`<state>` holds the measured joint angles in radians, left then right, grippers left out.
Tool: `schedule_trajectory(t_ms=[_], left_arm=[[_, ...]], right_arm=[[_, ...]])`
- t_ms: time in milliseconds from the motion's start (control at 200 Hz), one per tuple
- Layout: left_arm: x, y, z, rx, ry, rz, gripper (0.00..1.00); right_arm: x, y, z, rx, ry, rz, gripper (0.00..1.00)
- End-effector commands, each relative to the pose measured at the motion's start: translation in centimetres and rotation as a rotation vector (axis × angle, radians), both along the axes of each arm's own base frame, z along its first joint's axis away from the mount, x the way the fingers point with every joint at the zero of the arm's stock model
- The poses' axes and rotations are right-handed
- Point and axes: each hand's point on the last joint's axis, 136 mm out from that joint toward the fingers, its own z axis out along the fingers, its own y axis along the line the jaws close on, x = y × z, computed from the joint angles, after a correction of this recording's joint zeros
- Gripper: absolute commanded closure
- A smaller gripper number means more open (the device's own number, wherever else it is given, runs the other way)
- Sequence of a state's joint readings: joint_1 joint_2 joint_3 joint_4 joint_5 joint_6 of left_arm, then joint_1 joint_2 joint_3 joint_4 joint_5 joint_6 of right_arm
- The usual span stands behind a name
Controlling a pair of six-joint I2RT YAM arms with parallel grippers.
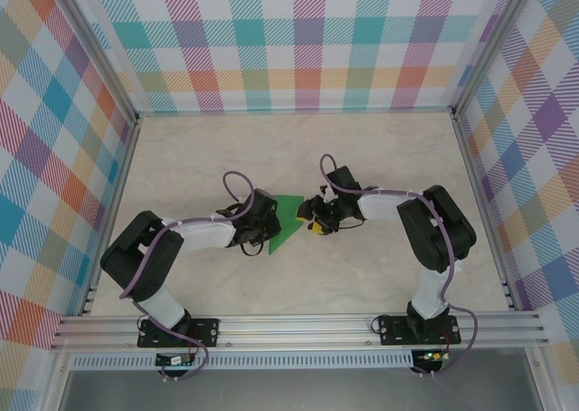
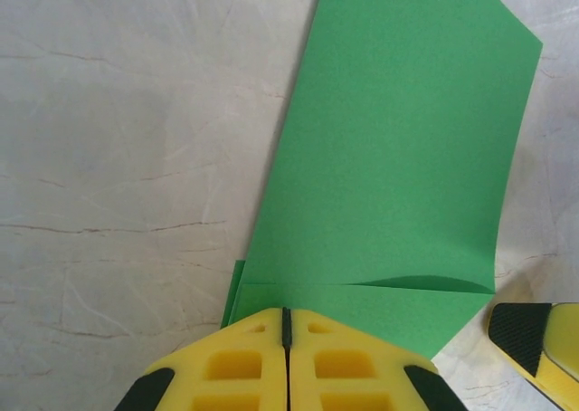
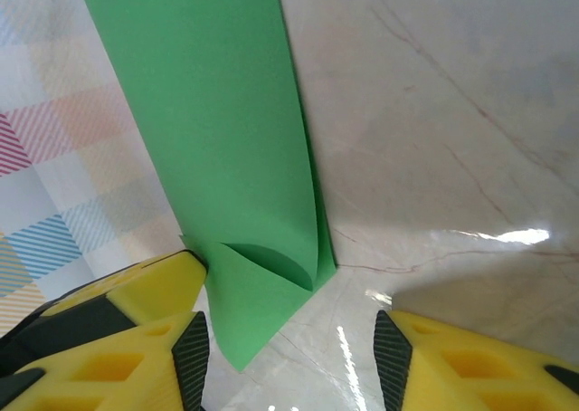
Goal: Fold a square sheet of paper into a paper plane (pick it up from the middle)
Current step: Third fold the triangle at the center of the table.
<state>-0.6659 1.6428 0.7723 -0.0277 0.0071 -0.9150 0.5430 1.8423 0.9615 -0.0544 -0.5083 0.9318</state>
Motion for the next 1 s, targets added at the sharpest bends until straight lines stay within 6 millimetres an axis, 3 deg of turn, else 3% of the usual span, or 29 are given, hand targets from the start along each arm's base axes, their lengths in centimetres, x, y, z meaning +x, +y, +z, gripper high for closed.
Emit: schedule_trajectory(t_ms=[0,450,765,1000], left_arm=[[0.0,0.8,-0.6,0.034,0.016,0.007,0.95],[-0.4,1.6,-1.3,0.043,0.030,0.037,0.97],[-0.4,1.8,-1.1,0.039,0.027,0.045,0.98],[-0.2,2.1,-0.5,0.033,0.014,0.037,0.96]], right_arm=[[0.3,1.1,0.3,0.039,0.009,0.028,0.49],[0.2,2.3,0.1,0.059,0.013,0.061,0.62],[-0.2,3.5,1.0,0.106,-0.016,0.109,0.71],[-0.3,4.1,0.6,0.116,-0.005,0.123,0.76]])
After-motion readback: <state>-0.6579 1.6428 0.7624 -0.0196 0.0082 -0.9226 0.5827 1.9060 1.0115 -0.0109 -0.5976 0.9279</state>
